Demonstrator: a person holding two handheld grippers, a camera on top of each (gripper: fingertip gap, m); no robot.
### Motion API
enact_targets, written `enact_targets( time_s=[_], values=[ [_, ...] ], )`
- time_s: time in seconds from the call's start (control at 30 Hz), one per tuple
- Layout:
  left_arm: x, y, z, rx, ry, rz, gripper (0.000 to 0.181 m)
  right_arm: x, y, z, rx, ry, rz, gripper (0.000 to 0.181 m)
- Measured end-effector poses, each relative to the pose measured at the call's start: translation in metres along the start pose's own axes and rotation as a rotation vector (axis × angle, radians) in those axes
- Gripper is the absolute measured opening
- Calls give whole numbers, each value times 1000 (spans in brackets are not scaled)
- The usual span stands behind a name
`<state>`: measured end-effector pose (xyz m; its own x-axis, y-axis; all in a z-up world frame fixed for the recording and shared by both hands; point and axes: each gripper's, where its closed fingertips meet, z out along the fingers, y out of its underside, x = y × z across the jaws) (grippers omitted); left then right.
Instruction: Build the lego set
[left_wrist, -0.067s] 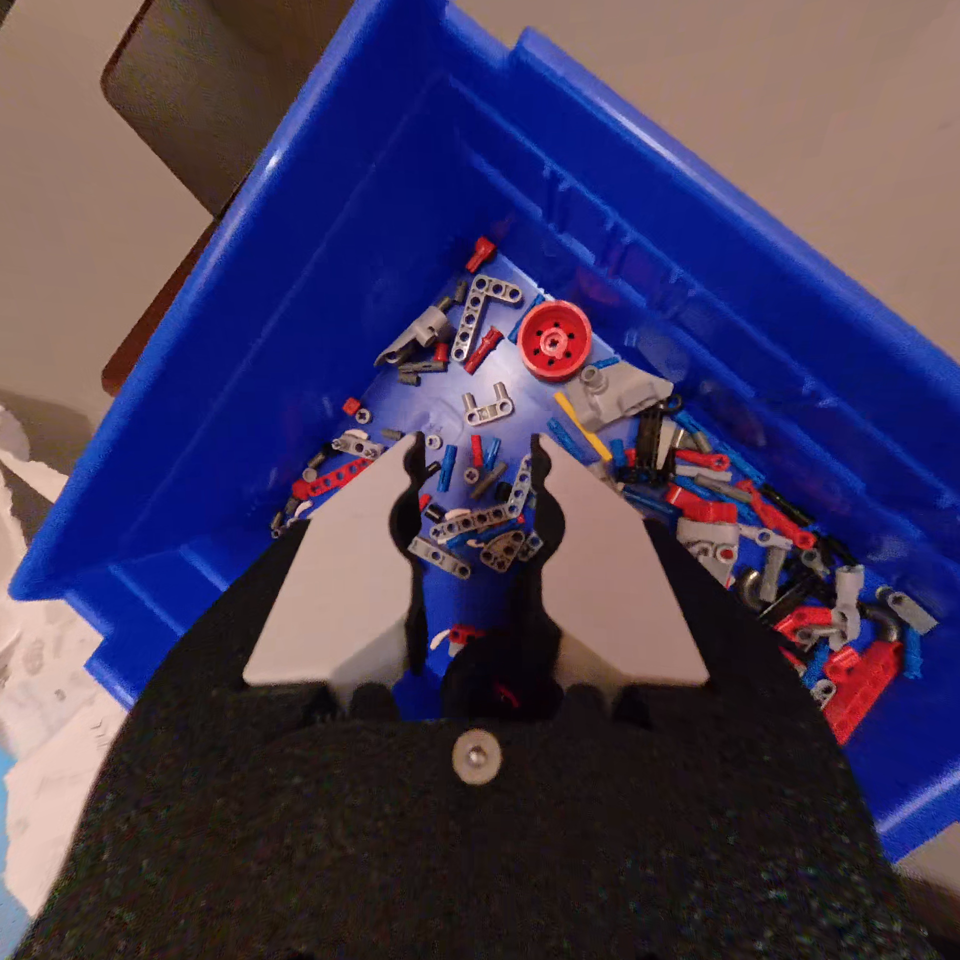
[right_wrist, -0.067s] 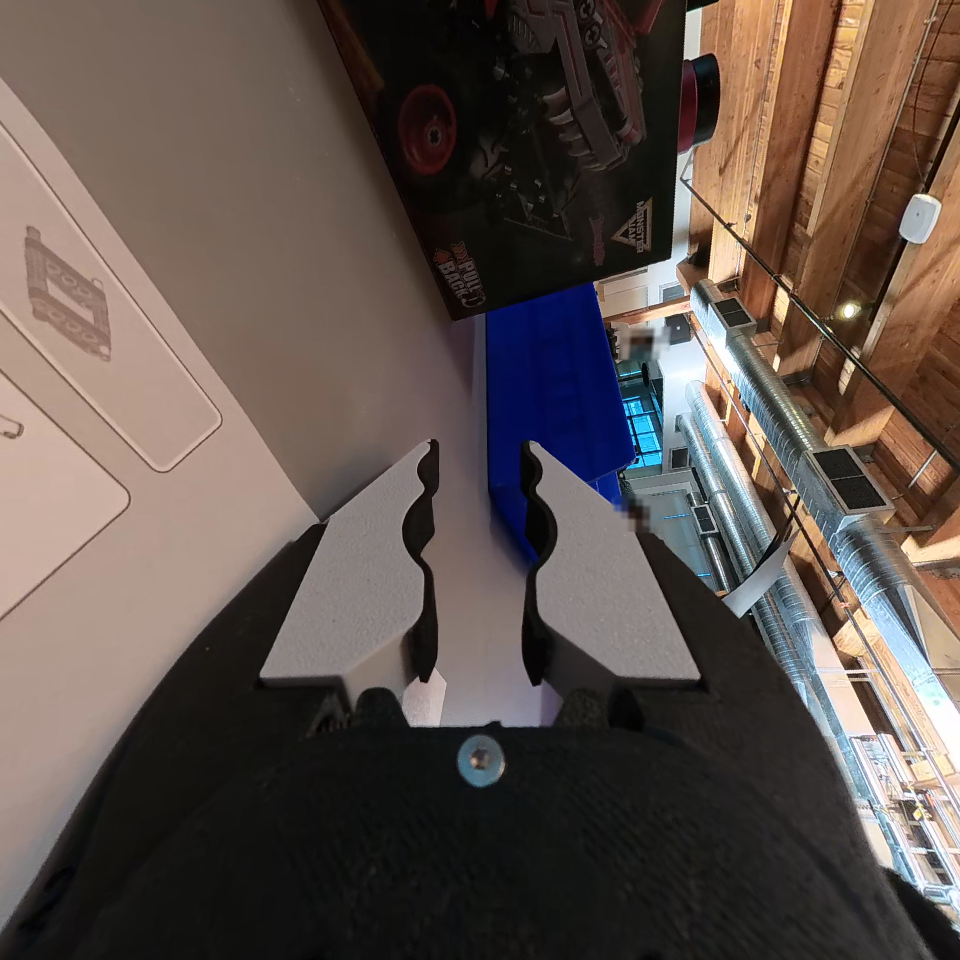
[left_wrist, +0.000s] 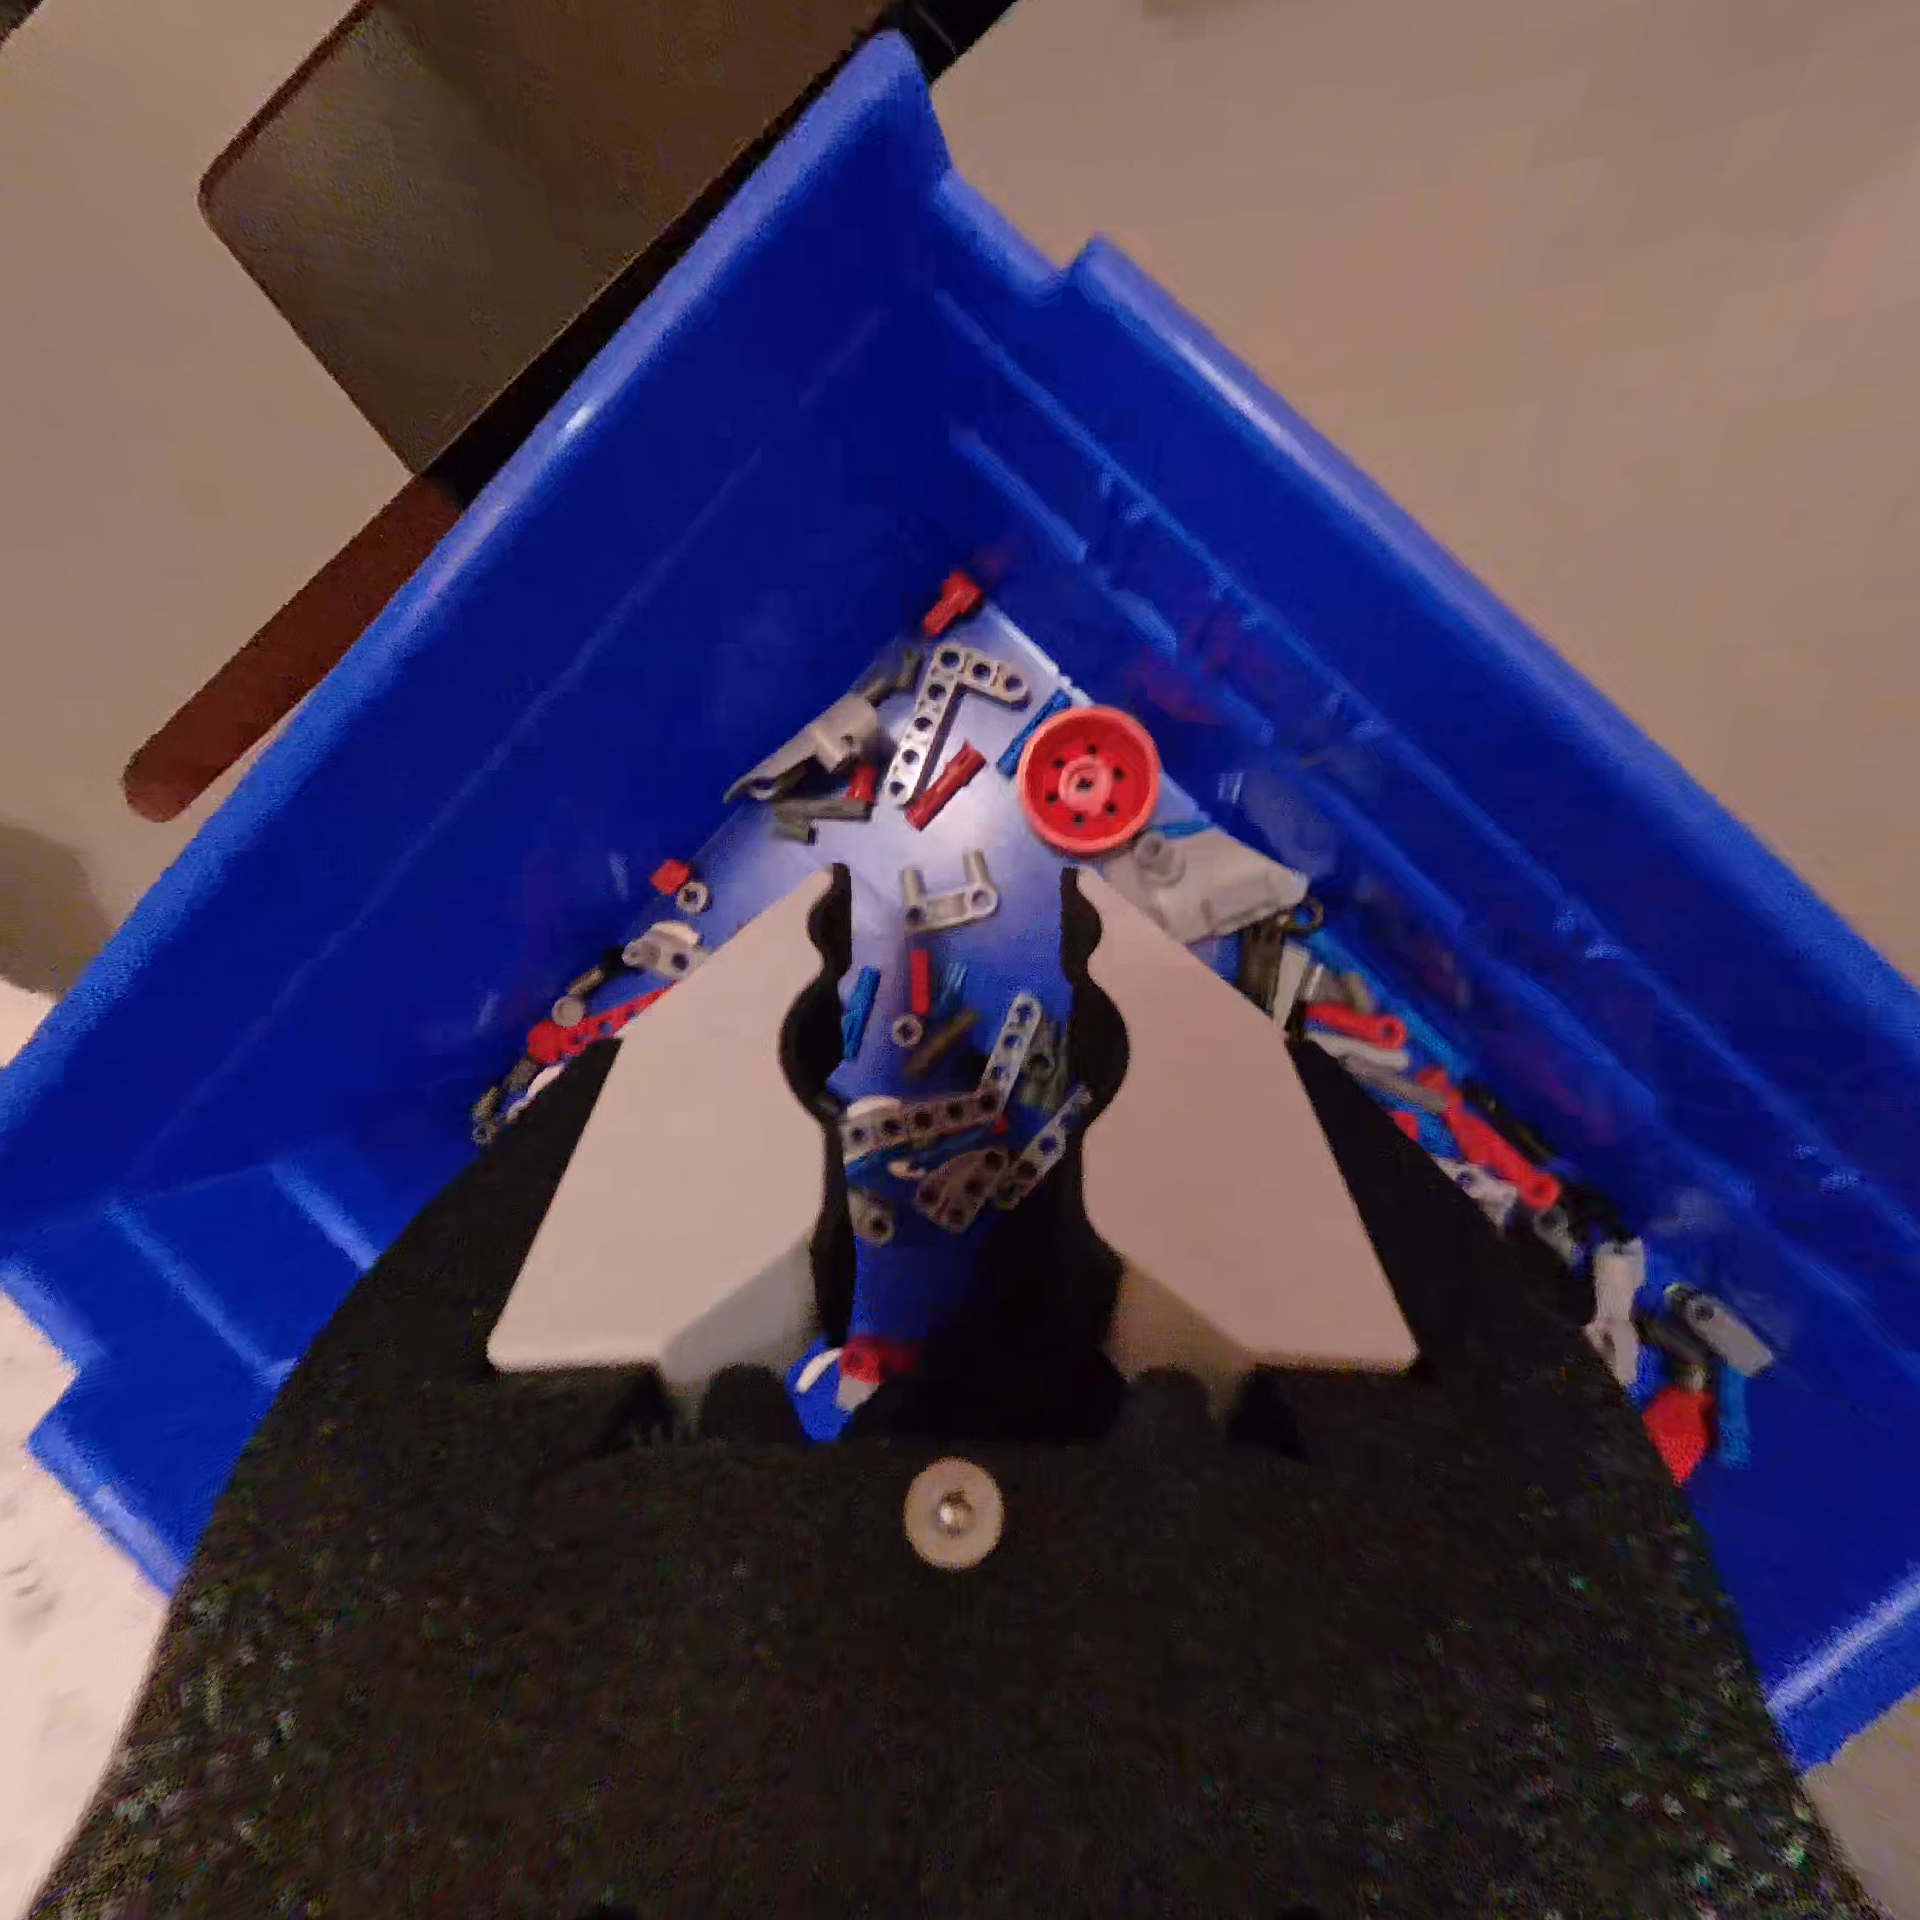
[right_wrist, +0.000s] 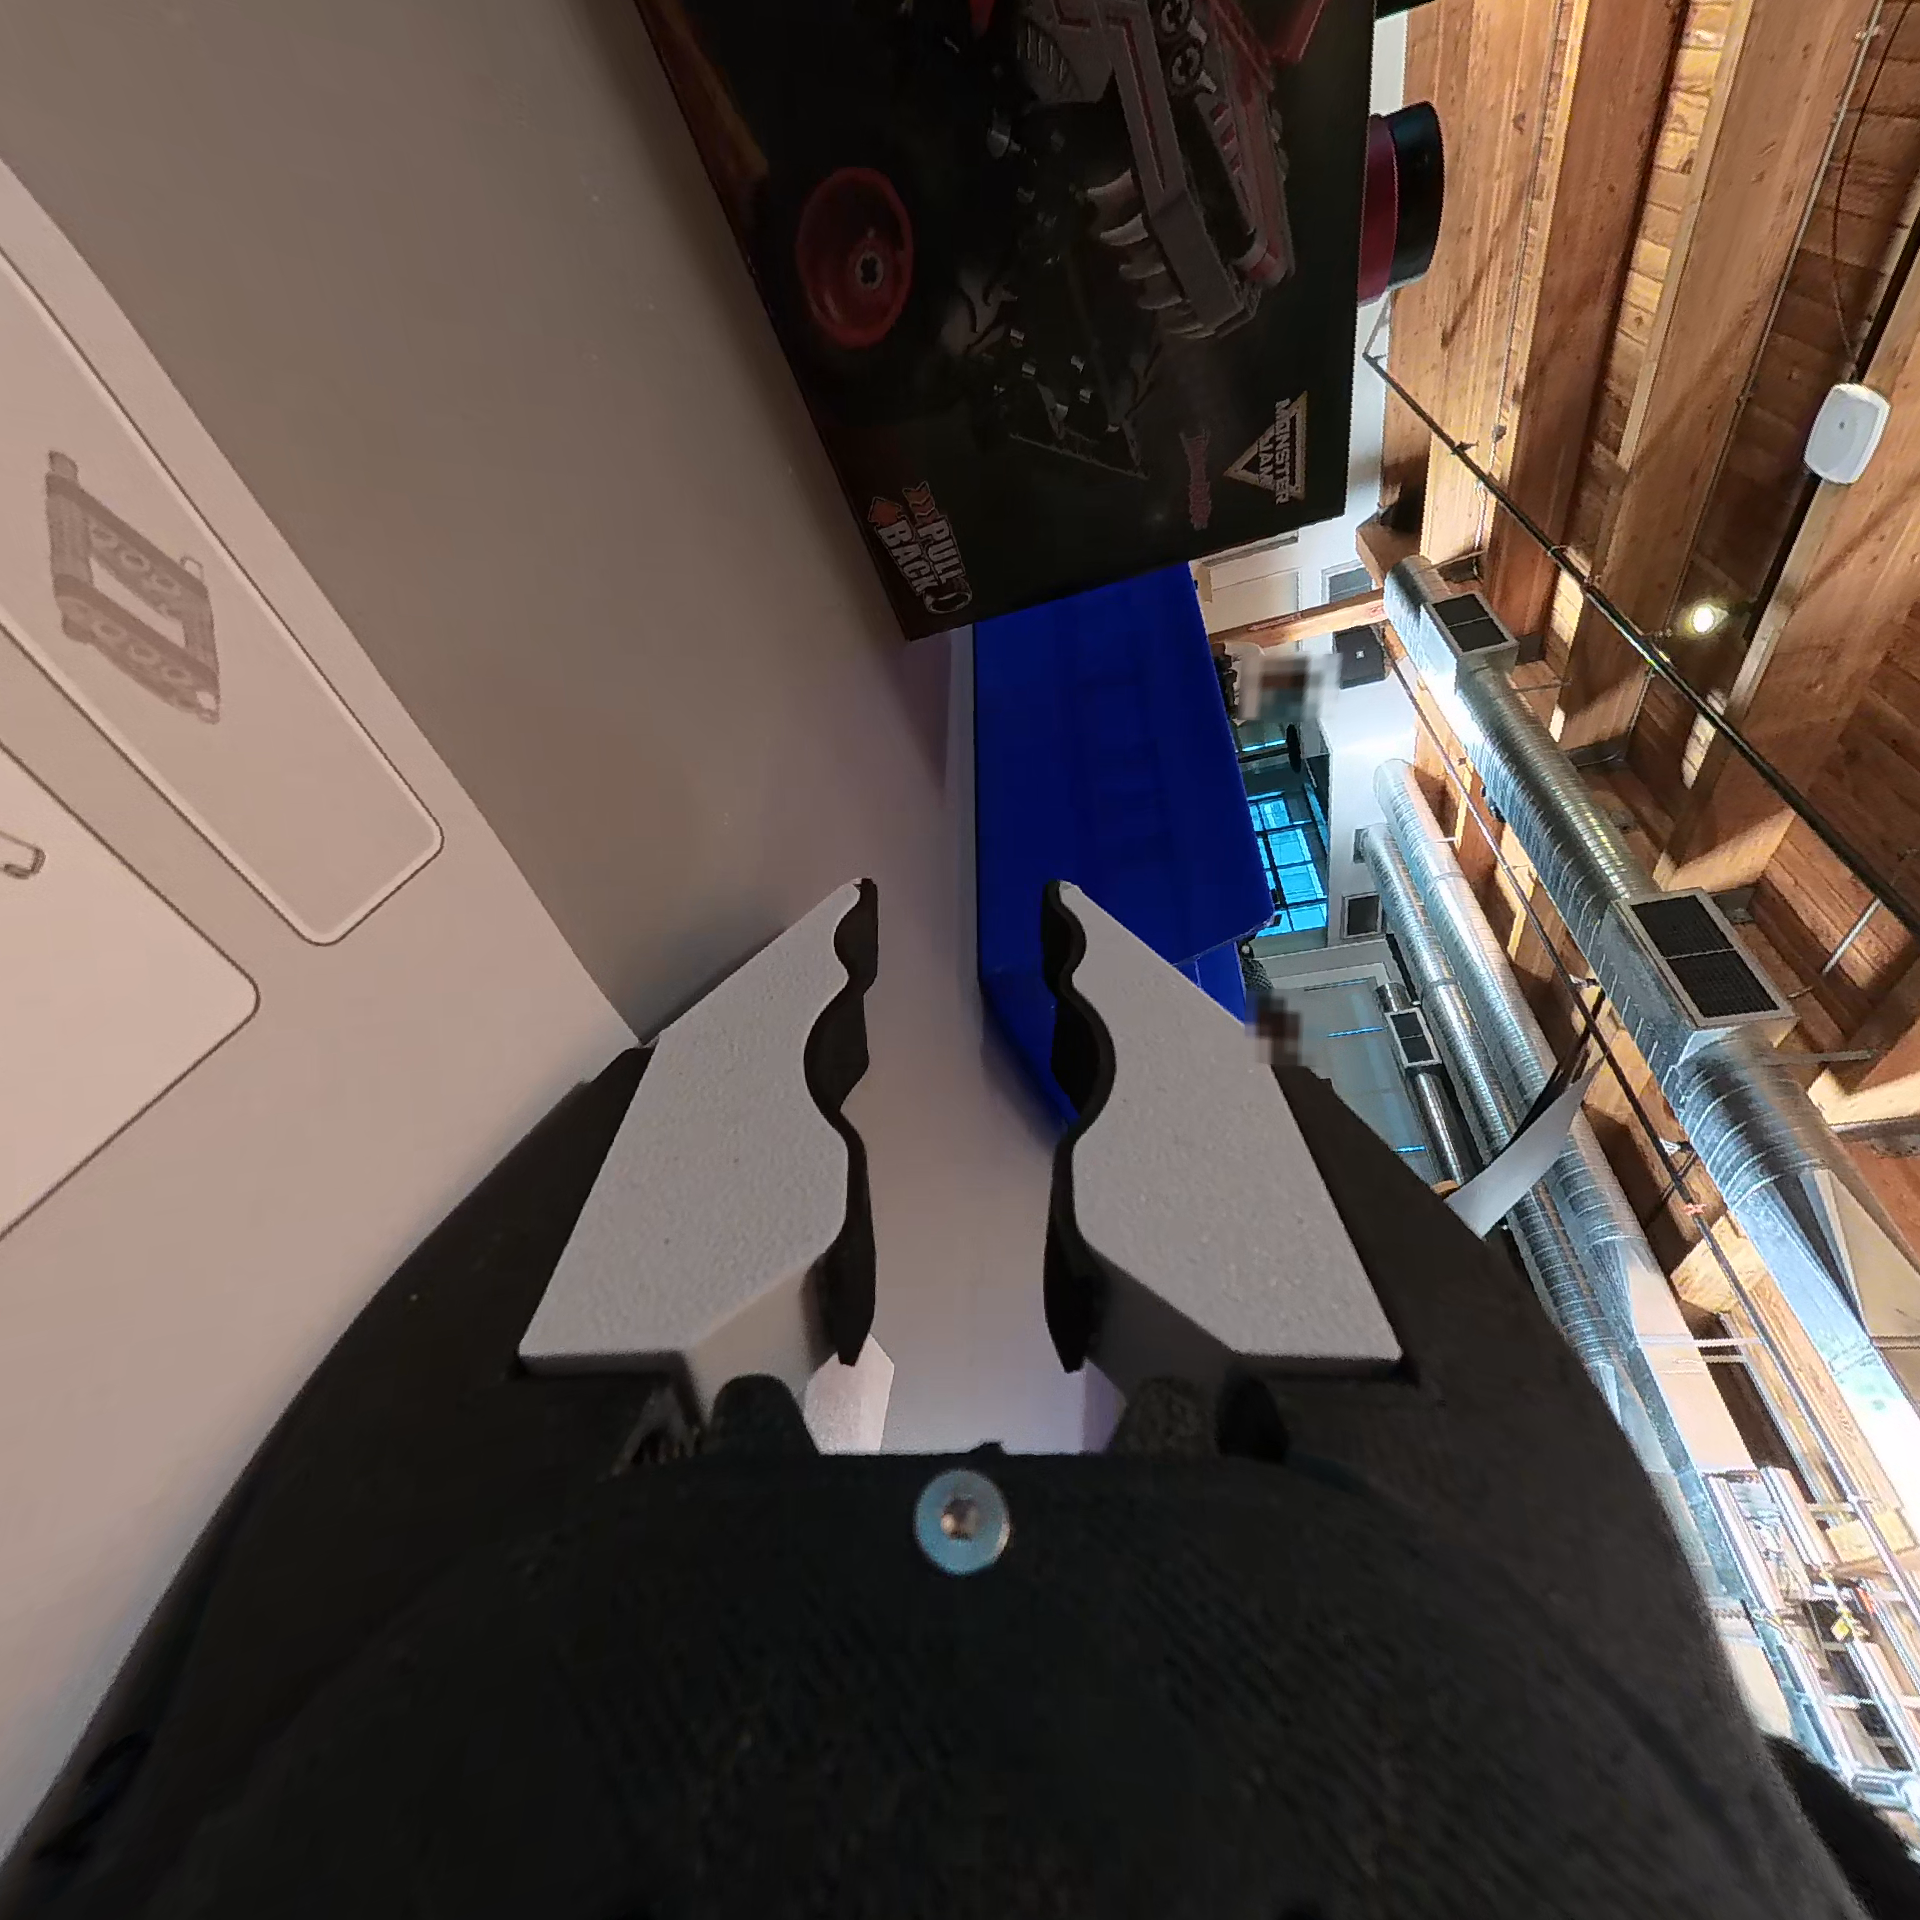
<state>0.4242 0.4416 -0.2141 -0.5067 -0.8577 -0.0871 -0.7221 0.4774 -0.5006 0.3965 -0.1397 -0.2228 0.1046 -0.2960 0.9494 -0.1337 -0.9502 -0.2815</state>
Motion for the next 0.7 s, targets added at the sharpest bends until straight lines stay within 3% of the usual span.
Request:
enact_targets(
  time_s=[0.07,0.13,0.2,0.3,0.43,0.53,0.7],
  values=[
    [9,-10,15,28,51,-44,39,0,0,0,-3,1,-1,29],
    [18,-8,33,-10,83,-34,52,1,0,0,-7,7,-6,31],
    [26,-7,40,-20,114,-20,43,1,1,0,-10,5,-2,31],
    [0,18,40,-149,-39,12,24,1,2,0,-19,8,-2,31],
    [-25,29,21,-177,-137,-33,32,2,2,0,-24,14,-7,32],
    [-12,20,5,-83,-32,22,32,2,2,1,-23,9,-2,32],
    [46,18,13,-12,215,370,32,2,2,0,-22,13,-3,32]
  ],
)
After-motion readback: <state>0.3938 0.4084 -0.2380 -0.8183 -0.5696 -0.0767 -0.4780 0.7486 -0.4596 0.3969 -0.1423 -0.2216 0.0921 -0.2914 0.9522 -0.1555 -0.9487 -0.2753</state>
